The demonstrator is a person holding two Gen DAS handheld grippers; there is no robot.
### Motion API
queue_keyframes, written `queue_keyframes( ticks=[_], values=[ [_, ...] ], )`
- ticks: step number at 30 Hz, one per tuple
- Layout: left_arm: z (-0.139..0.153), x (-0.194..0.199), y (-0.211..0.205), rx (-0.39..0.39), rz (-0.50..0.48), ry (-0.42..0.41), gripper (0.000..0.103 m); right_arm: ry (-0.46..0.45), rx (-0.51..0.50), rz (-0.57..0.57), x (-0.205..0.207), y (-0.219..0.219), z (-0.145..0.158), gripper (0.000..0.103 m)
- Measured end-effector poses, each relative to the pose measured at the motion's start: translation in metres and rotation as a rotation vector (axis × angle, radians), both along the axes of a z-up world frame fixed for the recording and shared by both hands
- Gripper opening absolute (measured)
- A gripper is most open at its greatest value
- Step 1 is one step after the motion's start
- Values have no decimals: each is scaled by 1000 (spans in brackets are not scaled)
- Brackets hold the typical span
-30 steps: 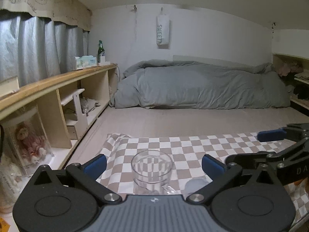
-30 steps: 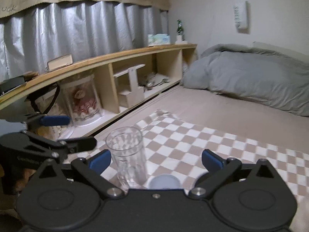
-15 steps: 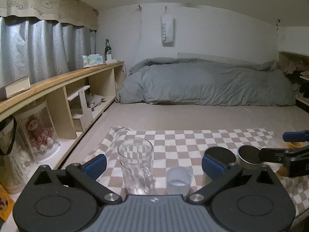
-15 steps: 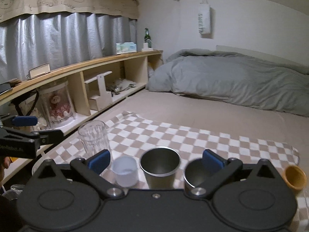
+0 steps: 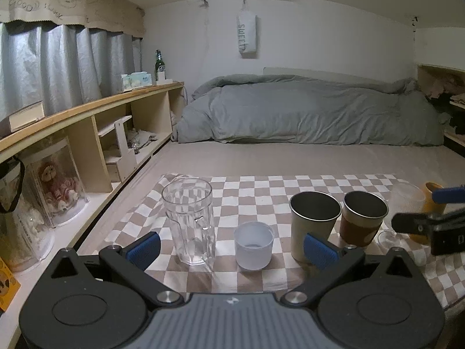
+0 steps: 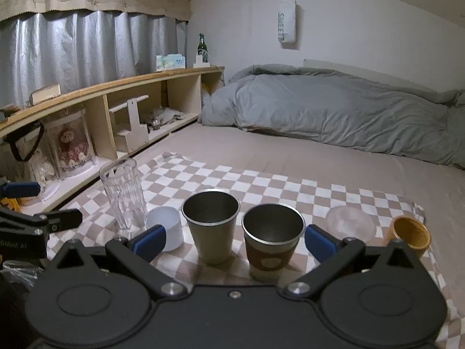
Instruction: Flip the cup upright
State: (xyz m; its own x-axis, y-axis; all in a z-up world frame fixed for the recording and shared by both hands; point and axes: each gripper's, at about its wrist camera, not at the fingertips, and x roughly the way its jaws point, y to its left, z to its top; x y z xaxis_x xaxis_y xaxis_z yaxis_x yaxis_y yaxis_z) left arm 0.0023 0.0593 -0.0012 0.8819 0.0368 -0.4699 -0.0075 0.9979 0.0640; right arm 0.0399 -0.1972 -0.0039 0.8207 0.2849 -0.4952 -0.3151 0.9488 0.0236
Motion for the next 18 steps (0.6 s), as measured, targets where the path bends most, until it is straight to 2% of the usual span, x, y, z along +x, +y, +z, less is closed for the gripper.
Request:
queue_keyframes(
  ticks=[18],
  values=[
    [-3,2,-1,-3,17,17,103,24,5,-22,-2,-3,-5,103]
  ],
)
